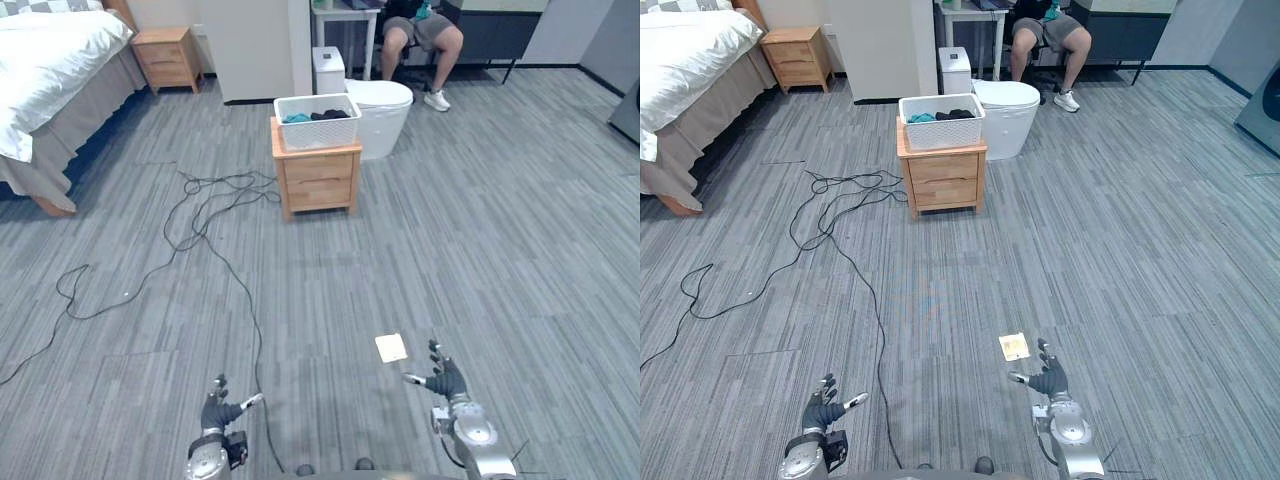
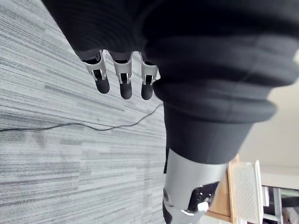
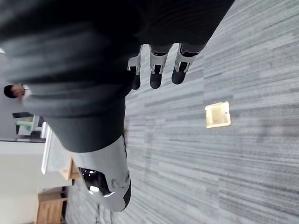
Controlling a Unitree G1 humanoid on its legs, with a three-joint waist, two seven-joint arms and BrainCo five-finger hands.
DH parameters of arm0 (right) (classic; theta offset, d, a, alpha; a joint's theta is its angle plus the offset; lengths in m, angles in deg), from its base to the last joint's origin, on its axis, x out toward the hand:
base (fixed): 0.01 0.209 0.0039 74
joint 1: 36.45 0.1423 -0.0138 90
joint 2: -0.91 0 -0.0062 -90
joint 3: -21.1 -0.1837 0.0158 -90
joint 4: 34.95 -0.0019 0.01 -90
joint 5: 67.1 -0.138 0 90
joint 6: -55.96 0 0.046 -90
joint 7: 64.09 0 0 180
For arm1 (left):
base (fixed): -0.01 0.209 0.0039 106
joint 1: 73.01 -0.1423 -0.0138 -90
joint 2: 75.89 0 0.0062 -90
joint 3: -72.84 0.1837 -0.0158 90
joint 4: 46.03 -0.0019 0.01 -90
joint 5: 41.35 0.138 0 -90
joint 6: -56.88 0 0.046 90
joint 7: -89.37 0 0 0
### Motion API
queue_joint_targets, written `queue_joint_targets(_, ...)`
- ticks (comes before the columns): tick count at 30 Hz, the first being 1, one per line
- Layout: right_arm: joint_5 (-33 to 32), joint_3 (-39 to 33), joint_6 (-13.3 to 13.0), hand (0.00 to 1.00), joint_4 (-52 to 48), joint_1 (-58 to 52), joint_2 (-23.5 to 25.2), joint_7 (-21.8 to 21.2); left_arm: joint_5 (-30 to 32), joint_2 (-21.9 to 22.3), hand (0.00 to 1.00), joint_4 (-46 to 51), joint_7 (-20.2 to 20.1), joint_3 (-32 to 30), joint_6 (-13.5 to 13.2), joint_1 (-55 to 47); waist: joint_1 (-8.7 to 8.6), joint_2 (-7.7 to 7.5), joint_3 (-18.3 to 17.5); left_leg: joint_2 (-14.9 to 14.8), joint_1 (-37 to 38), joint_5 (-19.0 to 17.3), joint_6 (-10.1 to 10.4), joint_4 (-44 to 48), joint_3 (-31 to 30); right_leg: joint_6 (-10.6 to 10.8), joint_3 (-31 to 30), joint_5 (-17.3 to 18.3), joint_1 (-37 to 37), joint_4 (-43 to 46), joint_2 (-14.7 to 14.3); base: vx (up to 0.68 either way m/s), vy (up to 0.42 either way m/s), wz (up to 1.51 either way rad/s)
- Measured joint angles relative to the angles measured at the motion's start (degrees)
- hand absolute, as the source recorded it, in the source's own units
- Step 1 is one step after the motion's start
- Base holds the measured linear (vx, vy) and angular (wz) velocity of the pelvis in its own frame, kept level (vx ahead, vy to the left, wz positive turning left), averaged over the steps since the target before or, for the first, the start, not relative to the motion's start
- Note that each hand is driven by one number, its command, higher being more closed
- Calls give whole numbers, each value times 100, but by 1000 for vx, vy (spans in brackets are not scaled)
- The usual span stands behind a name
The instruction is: Pick up the laundry basket with both hands and put the clothes into the washing machine.
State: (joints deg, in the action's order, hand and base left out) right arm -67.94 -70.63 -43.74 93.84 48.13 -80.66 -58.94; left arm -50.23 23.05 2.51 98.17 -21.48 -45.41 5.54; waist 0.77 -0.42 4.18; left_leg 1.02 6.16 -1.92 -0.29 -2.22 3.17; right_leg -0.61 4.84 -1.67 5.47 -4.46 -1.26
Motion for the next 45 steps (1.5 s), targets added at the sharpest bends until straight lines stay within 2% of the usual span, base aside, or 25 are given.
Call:
queue_joint_targets(7, -287, -372, 113, 0, 572, -16, -29, -30, -1, -34, 0, -269, -125, -123, 45, -101, -4, 10, -22, 20, 63, 0, 0, -76, -17, 116, 14, 79, 32, 8, 23, -9, 1, 0)
queue_joint_targets(20, -658, -771, 138, 0, 936, -105, -12, -30, -4, 7, 0, -409, -240, -212, 74, -141, -19, -22, -24, 56, -42, 19, 17, -223, -136, 111, 137, 148, -142, 4, 50, -37, -1, 4)
queue_joint_targets(23, -672, -788, 139, 0, 936, -12, -12, -30, 0, 6, 0, -380, -238, -213, 75, -76, -22, -54, 6, 73, -422, -87, -53, 120, -116, 118, 107, 155, -351, 70, 82, 31, 14, -5)
queue_joint_targets(26, -702, -784, 141, 0, 917, 209, -14, -23, 1, 5, 0, -120, -235, -221, 81, -113, 18, -46, 64, 14, -790, -523, -106, 795, 113, 166, -112, 262, -584, 307, 61, 48, 29, -34)
queue_joint_targets(28, -706, -767, 141, 0, 839, 423, -14, -16, 1, 5, 0, 74, -229, -251, 80, -100, 15, 25, 113, -41, -1016, -898, -172, 1276, 262, 256, -257, 631, -923, 919, 52, 55, 60, -46)
queue_joint_targets(29, -705, -721, 139, 0, 671, 479, -17, -9, 0, 0, 0, 193, -227, -250, 77, -100, 21, 48, 148, -38, -1118, -1113, -229, 1537, 378, 423, -356, 995, -1256, 1602, 96, 72, 114, -41)
queue_joint_targets(30, -705, -675, 139, 0, 627, 520, -18, -9, -1, -11, 0, 242, -226, -250, 77, -99, 3, 37, 166, -13, -1130, -1204, -266, 1610, 417, 517, -373, 1167, -1433, 2022, 146, 74, 137, -41)
queue_joint_targets(31, -703, -597, 141, 0, 540, 567, -7, -21, -9, -46, 0, 308, -227, -248, 71, -63, 6, -6, 251, 77, -1089, -1343, -324, 1688, 482, 578, -318, 1355, -1795, 2908, 280, 126, 146, -19)
queue_joint_targets(32, -702, -511, 140, 0, 464, 551, -4, -20, -13, -74, 0, 310, -225, -215, 72, -19, -18, -22, 334, 155, -930, -1442, -383, 1736, 476, 617, -211, 1391, -2097, 3770, 431, 172, 116, -8)
queue_joint_targets(34, -695, -427, 157, 0, 458, 542, 14, -21, -14, -149, 0, 329, -214, -142, 72, 32, -12, -93, 464, 272, -613, -1573, -531, 1755, 388, 601, 2, 1558, -2407, 4771, 649, 308, 91, 19)
queue_joint_targets(35, -693, -395, 161, 0, 380, 540, 28, -20, -20, -199, 0, 339, -205, -89, 73, 24, -17, -56, 520, 318, -470, -1689, -566, 1764, 289, 583, 111, 1770, -2573, 4968, 746, 343, 66, 27)
queue_joint_targets(37, -693, -396, 160, 0, 140, 570, 23, -11, -43, -231, 0, 370, -174, -30, 73, 73, -44, -55, 585, 308, -232, -1744, -576, 1634, 104, 571, 294, 1931, -2894, 4852, 799, 417, 25, 38)
queue_joint_targets(38, -693, -381, 146, 0, 28, 635, -18, -8, -67, -214, 0, 369, -109, -23, 74, 161, -67, 9, 660, 209, -57, -1740, -571, 1476, -30, 530, 422, 1901, -3154, 4563, 732, 460, -8, 45)
queue_joint_targets(39, -694, -353, 140, 0, 26, 699, -67, -7, -69, -192, 0, 369, -100, -22, 72, 208, -97, 66, 740, 111, 75, -1731, -553, 1409, -64, 486, 492, 1835, -3228, 4279, 695, 491, -36, 48)
queue_joint_targets(40, -695, -238, 137, 0, 25, 788, -174, -4, -70, -162, 0, 369, -96, -17, 69, 265, -148, 168, 851, -66, 300, -1708, -453, 1297, -152, 449, 623, 1558, -3373, 3687, 563, 532, -58, 42)
queue_joint_targets(41, -695, -198, 132, 0, 18, 791, -202, 1, -70, -159, 0, 369, -91, 1, 67, 293, -172, 213, 893, -127, 452, -1678, -249, 1209, -205, 441, 660, 1192, -3501, 3168, 464, 719, -94, 47)
queue_joint_targets(42, -691, -142, 132, 0, 14, 751, -197, 7, -70, -173, 0, 365, -81, 23, 62, 316, -178, 73, 833, -139, 637, -1712, -55, 1161, -276, 296, 657, 658, -3576, 2522, 423, 667, -109, 50)
queue_joint_targets(43, -682, -106, 134, 0, -8, 668, -192, 11, -68, -194, 0, 358, -79, 27, 62, 268, -219, 29, 828, -126, 782, -1801, 99, 1177, -377, 98, 664, 326, -3592, 2313, 446, 580, -127, 56)
queue_joint_targets(44, -678, -102, 138, 0, -34, 604, -202, 8, -68, -176, 0, 334, -94, 29, 63, 278, -280, -10, 807, -140, 886, -1868, 212, 1242, -459, -199, 635, -214, -3608, 2514, 482, 725, -181, 43)
queue_joint_targets(45, -628, -97, 167, 0, -68, 600, -209, -1, -68, -23, 0, 260, -98, 20, 63, 296, -305, 240, 818, -362, 780, -1742, 510, 1732, -423, -399, 839, 240, -3694, 3124, 405, 854, -233, 23)
